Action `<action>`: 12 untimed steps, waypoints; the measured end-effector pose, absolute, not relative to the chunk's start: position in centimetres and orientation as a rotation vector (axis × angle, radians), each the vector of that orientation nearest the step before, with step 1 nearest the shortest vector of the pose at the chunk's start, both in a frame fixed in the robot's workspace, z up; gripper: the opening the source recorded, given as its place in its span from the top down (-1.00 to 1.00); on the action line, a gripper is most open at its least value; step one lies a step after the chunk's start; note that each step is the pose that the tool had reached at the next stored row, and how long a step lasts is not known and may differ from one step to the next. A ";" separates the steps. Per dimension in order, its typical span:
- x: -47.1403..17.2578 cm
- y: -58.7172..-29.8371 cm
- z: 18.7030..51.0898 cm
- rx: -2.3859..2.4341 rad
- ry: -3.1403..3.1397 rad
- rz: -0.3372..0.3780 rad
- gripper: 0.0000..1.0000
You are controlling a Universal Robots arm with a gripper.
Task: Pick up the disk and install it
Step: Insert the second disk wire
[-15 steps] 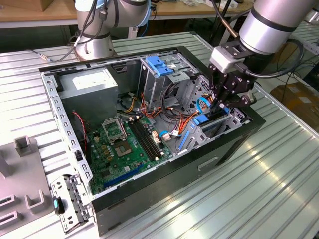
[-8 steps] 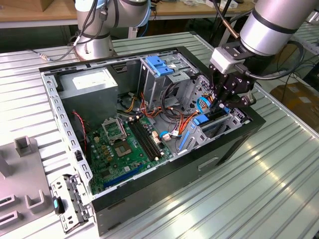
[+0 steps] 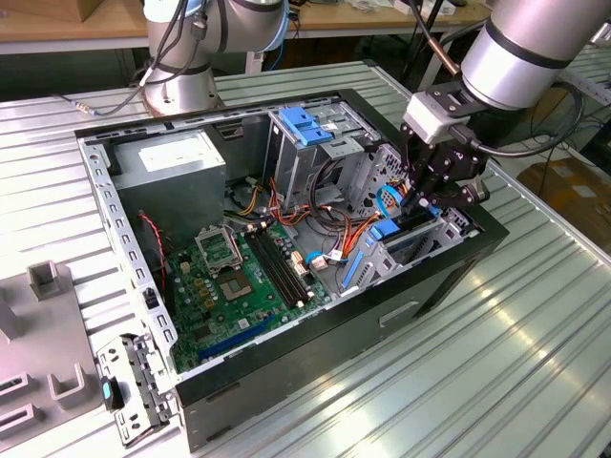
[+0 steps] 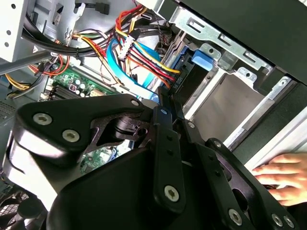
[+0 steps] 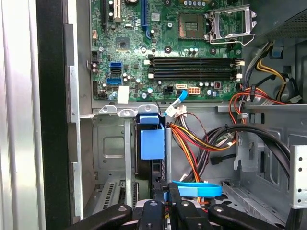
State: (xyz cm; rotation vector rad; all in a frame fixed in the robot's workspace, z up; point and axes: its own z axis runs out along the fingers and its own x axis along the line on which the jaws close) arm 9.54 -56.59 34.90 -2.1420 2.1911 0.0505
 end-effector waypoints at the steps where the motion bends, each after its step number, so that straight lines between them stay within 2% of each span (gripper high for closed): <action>1: 9.5 -56.6 34.9 -2.142 2.191 0.051 0.68; 12: 9.6 -56.7 34.8 -2.139 2.194 0.050 0.68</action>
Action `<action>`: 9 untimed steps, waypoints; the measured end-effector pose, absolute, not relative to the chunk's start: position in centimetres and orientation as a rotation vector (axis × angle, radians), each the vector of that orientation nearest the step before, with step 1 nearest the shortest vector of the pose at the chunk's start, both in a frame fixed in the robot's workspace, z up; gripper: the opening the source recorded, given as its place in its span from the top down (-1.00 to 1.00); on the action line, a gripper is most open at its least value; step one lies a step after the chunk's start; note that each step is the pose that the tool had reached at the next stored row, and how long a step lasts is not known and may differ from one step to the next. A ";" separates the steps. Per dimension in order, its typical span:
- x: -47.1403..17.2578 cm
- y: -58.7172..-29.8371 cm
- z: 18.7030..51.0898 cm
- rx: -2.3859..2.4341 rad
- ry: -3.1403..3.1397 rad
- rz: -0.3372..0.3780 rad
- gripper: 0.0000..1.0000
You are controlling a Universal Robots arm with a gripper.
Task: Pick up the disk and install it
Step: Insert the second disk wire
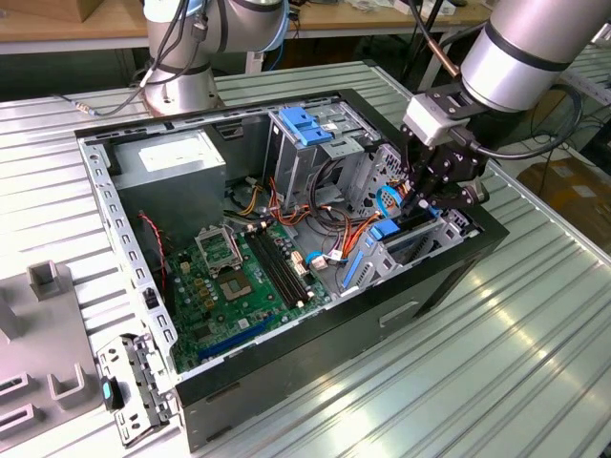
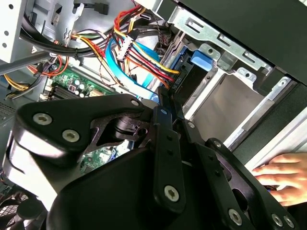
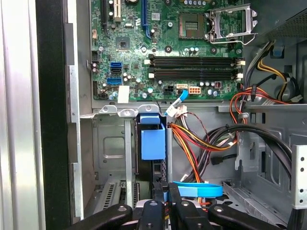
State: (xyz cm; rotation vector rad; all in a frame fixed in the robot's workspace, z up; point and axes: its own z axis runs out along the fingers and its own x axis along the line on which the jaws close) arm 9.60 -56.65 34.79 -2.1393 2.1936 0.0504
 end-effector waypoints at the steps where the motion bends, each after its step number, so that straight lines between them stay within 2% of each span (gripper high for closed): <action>1: 9.7 -56.7 34.8 -2.138 2.195 0.050 0.68; 9: 9.7 -56.7 34.6 -2.136 2.196 0.050 0.68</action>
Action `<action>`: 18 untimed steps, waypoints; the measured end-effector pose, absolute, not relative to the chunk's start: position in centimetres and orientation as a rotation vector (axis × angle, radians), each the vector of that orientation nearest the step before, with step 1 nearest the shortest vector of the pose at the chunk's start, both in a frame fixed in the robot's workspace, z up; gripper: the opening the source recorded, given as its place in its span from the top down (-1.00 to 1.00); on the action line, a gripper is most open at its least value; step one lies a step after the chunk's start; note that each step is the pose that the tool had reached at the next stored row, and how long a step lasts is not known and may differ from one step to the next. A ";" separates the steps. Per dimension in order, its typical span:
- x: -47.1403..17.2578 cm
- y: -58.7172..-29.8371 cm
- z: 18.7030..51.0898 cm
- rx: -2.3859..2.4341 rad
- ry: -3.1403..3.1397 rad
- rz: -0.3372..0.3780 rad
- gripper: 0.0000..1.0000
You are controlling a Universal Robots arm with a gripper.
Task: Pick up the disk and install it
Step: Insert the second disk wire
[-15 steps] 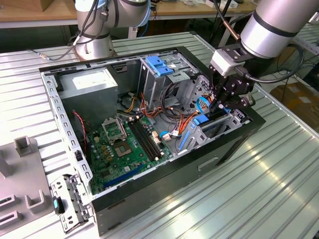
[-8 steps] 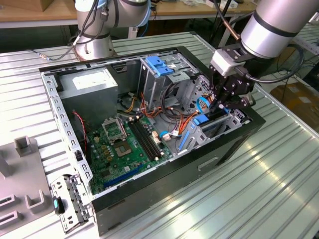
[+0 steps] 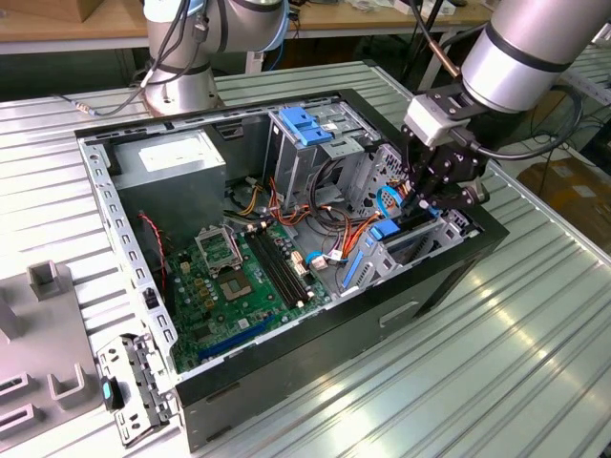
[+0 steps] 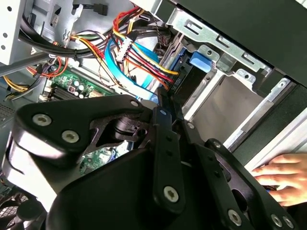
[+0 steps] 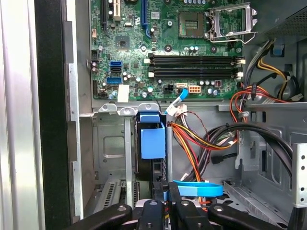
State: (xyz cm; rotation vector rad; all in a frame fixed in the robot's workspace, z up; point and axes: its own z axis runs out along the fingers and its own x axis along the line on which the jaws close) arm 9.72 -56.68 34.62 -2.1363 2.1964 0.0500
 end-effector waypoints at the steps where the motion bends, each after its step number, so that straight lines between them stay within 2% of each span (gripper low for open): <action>1: 9.7 -56.7 34.6 -2.136 2.196 0.051 0.68; 18: 9.7 -57.1 34.9 -2.136 2.189 0.058 0.68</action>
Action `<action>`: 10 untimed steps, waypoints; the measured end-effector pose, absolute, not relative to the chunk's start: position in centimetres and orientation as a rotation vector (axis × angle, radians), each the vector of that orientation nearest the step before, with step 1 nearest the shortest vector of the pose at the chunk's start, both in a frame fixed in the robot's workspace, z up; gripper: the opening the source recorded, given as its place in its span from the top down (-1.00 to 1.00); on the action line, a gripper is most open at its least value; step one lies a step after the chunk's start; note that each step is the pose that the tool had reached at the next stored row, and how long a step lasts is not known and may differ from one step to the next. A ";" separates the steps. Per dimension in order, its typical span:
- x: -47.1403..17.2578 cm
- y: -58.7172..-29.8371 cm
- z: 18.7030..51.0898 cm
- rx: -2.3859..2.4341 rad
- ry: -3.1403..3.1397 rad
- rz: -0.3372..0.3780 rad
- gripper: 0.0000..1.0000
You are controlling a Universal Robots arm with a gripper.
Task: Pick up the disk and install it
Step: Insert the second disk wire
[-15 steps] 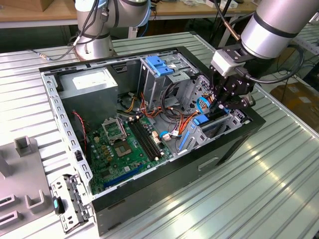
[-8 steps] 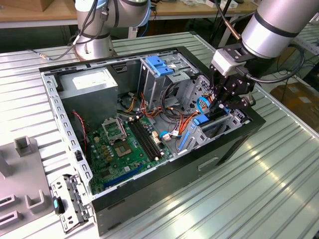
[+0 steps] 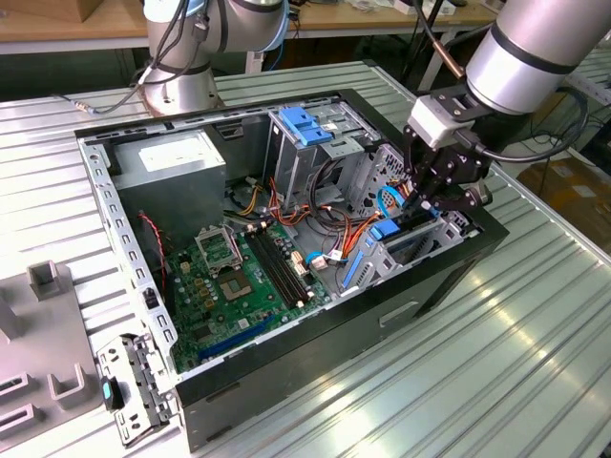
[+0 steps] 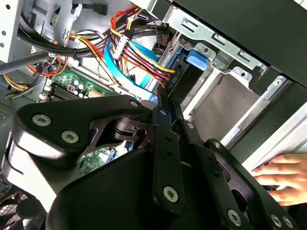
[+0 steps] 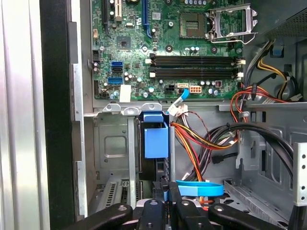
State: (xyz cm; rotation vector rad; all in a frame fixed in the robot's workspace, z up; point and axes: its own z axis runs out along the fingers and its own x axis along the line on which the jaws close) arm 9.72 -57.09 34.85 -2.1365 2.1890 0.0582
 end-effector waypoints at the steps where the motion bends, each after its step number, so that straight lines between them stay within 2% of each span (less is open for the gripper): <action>1: 9.7 -57.1 34.9 -2.144 2.182 0.059 0.68; 10: 9.7 -56.9 34.8 -2.147 2.179 0.059 0.68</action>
